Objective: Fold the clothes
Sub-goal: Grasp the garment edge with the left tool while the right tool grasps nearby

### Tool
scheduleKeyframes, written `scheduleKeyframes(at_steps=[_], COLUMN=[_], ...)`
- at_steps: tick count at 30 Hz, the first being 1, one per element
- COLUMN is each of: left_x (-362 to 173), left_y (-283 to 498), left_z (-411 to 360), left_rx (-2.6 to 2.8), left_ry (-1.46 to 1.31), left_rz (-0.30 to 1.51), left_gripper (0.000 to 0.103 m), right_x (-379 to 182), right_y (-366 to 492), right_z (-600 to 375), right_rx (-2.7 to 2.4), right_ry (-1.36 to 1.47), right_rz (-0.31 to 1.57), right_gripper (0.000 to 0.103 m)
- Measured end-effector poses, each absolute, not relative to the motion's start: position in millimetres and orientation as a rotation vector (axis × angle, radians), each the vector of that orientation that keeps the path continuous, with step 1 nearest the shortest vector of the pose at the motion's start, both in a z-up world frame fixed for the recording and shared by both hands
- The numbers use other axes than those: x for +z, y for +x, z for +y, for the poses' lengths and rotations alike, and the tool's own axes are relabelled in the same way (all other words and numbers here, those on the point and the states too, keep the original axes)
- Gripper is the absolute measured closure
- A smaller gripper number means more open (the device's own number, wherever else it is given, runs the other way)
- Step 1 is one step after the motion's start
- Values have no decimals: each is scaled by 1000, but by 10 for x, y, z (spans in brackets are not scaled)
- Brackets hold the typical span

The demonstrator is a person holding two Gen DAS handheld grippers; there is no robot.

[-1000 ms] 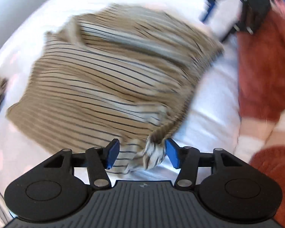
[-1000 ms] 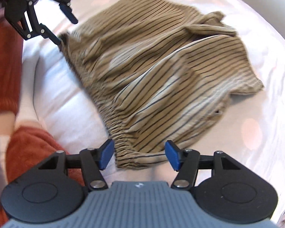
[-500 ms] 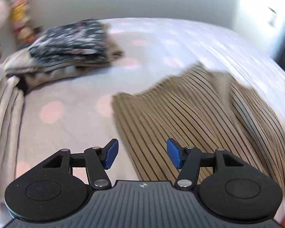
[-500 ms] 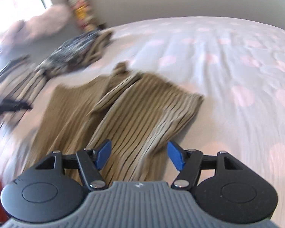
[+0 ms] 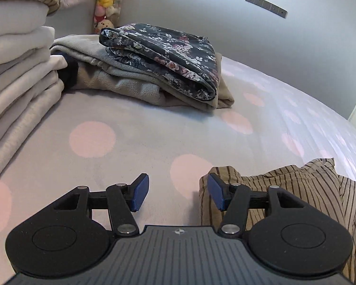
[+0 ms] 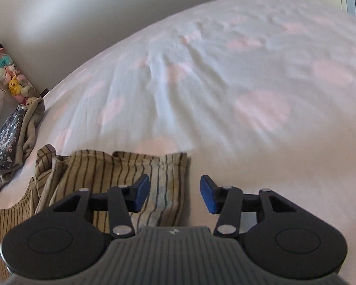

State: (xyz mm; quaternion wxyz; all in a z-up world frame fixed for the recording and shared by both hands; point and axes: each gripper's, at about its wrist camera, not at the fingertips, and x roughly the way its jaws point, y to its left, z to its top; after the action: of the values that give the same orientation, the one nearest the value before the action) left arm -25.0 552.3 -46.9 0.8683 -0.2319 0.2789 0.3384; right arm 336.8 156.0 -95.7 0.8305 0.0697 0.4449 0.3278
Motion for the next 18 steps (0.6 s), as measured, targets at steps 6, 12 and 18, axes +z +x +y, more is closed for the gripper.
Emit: scheduleKeyframes(at_steps=[6, 12, 18], left_x=[-683, -672, -529], left_y=[-111, -6, -172], left_z=[5419, 5170, 5178], left_rx=[632, 538, 658], left_ry=[-474, -372, -365], left_rz=[642, 625, 546], left_gripper=[63, 101, 103], right_x=[-1016, -957, -792], right_y=[3321, 3254, 3202], right_z=[1718, 1606, 1415], right_rx=[737, 700, 601], right_ry=[102, 145, 162], right_rz=[898, 830, 742], right_gripper=[90, 100, 100])
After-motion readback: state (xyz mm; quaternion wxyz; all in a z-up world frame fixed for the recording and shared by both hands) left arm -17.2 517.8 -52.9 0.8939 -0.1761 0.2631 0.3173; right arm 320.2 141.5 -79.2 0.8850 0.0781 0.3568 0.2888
